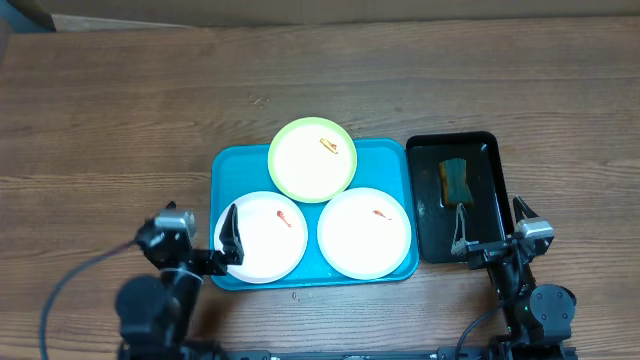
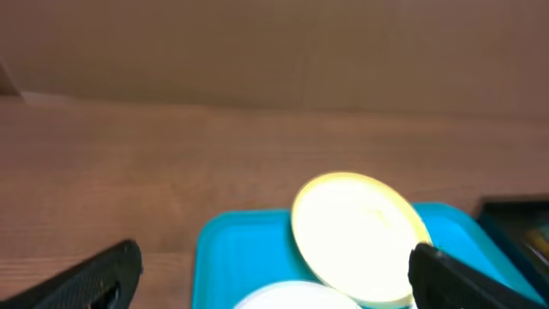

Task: Clean dirty plates on tray and stack at the side
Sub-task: 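Move the left gripper over the tray between the white plates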

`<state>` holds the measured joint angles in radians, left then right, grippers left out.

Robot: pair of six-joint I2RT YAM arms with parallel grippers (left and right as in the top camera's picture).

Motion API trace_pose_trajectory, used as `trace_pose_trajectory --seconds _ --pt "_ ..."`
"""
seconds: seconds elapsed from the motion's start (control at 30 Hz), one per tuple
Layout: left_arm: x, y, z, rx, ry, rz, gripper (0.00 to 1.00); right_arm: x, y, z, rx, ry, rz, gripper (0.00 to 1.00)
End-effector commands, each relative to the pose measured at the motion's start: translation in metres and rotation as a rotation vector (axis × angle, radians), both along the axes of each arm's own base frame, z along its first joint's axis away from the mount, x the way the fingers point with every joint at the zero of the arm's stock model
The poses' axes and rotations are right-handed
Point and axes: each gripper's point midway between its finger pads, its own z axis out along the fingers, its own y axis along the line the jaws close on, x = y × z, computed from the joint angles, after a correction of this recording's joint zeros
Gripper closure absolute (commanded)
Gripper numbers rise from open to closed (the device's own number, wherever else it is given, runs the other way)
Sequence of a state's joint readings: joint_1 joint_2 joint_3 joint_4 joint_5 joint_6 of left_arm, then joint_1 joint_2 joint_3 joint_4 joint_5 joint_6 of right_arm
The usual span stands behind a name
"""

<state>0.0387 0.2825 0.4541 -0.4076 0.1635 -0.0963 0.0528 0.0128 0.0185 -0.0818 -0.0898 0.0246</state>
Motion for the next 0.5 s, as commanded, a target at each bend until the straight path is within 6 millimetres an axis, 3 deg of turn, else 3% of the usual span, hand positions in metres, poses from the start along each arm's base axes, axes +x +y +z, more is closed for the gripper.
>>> trace_pose_trajectory --seconds 0.0,0.2,0.37,0.47 --pt "0.0 -0.021 0.041 0.035 0.128 -0.143 0.0 0.0 0.0 -0.002 -0.006 -0.005 -0.001 0.0" --pt "-0.008 -0.048 0.04 -0.094 0.588 -0.3 0.0 0.0 0.0 -0.002 -0.006 -0.005 -0.001 0.0" --pt "0.015 -0.05 0.02 -0.205 0.798 -0.26 0.0 0.0 0.0 -0.002 -0.006 -0.005 -0.001 0.0" --pt "0.027 -0.066 0.008 -0.285 0.86 -0.341 0.0 0.0 0.0 -0.002 -0.006 -0.005 -0.001 0.0"
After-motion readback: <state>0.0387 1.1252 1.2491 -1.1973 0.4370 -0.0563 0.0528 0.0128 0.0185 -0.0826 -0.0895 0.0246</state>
